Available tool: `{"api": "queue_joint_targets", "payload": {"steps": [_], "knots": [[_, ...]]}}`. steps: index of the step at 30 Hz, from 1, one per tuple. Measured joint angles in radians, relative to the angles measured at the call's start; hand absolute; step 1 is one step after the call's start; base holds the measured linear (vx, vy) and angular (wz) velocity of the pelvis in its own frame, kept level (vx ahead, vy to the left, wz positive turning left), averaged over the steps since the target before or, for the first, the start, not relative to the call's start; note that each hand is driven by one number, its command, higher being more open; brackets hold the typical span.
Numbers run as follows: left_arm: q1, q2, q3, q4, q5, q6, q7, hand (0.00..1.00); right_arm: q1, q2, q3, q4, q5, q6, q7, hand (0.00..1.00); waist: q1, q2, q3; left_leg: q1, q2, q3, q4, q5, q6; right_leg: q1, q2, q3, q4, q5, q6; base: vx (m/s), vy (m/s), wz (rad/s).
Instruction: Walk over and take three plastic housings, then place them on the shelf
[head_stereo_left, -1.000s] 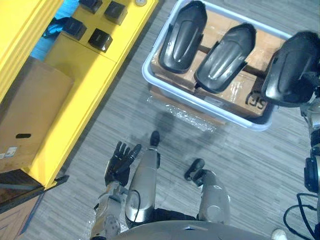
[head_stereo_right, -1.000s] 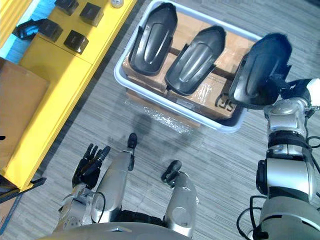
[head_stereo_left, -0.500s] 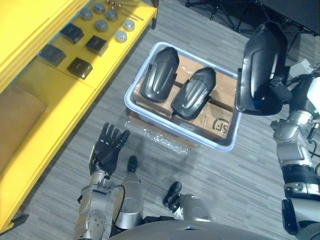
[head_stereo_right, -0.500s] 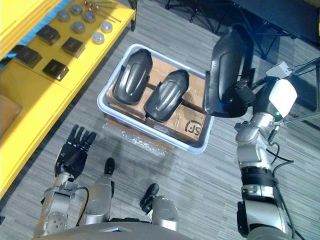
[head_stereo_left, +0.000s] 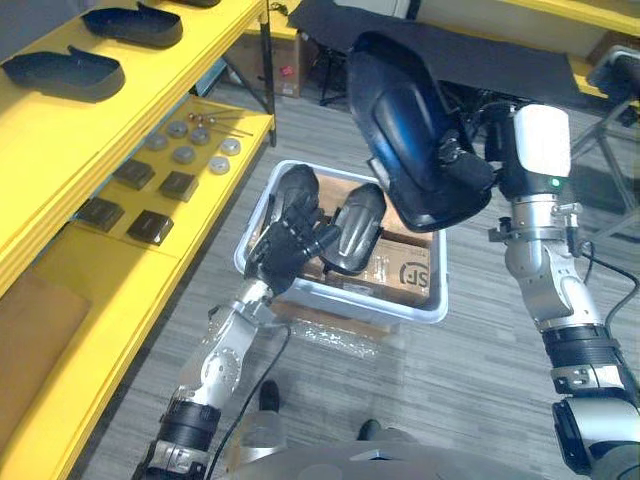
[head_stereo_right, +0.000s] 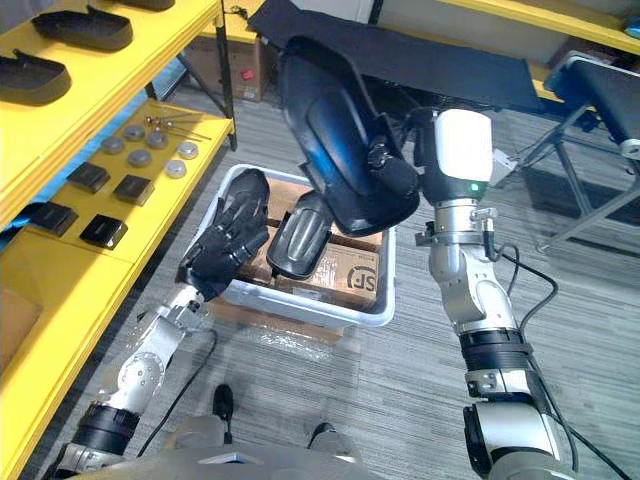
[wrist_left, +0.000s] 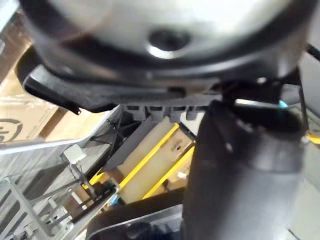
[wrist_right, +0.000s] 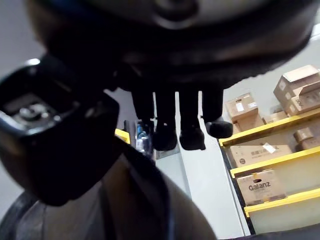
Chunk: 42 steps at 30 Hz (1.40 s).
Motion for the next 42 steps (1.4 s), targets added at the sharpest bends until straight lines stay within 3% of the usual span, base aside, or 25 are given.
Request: {"api": "queue_joint_targets", "payload": {"steps": [9,15,25,26,30,33,42], "knots": [[-0.023,0.003,-0.065,0.045,-0.045,0.056,0.057,1.0,-0.044,0.074,0.12,0.015,0.09,0.001,0.085,0.0,0.004,0.033,-0.027,0.002,0.003,0.007,0.0,0.015,0.004,0.034,0.023,0.003,-0.087,0.059,-0.011,-0.04,0.005,-0.03],[-0.046,-0.008,-0.131,0.07,-0.057,0.057,0.107,1.0,-0.058,0.127,0.187,0.034,0.152,-0.006,0.117,0.0,0.005,0.036,-0.033,0.002,0.009,-0.001,-0.003,0.021,0.003,0.045,0.033,0.001,-0.102,0.07,-0.016,-0.03,-0.004,0.02],[-0.082,-0.026,-0.13,0.093,-0.138,0.036,0.209,1.0,0.007,0.237,0.257,0.098,0.237,-0.013,0.134,0.0,0.022,0.033,-0.035,-0.002,0.006,-0.01,-0.003,0.024,0.004,0.045,0.033,-0.001,-0.102,0.072,-0.016,0.0,0.003,0.02],[-0.082,-0.026,-0.135,0.093,-0.164,0.02,0.226,0.0,0.021,0.248,0.257,0.1,0.244,-0.012,0.134,0.0,0.024,0.032,-0.036,-0.003,0.006,-0.012,-0.003,0.024,0.004,0.045,0.033,-0.002,-0.102,0.072,-0.016,0.02,-0.002,0.05],[-0.082,-0.041,-0.142,0.093,-0.214,-0.071,0.299,0.0,0.108,0.281,0.277,0.102,0.255,-0.01,0.133,0.0,0.033,0.026,-0.039,-0.008,0.004,-0.022,-0.003,0.025,0.004,0.046,0.033,-0.009,-0.102,0.072,-0.016,0.02,-0.001,0.06],[-0.079,-0.041,-0.118,0.093,-0.231,-0.101,0.338,0.0,0.138,0.297,0.297,0.103,0.28,-0.008,0.129,0.0,0.032,0.025,-0.039,-0.008,0.004,-0.026,-0.003,0.025,0.004,0.046,0.033,-0.009,-0.102,0.072,-0.016,0.0,0.0,0.0],[-0.042,-0.045,-0.077,0.094,-0.02,-0.091,0.353,0.0,0.198,0.346,0.353,0.1,0.284,-0.013,0.051,0.0,0.034,-0.017,-0.063,-0.014,0.005,-0.03,-0.003,0.027,0.002,0.045,0.036,-0.014,-0.101,0.069,-0.02,0.0,0.003,0.02]]}}
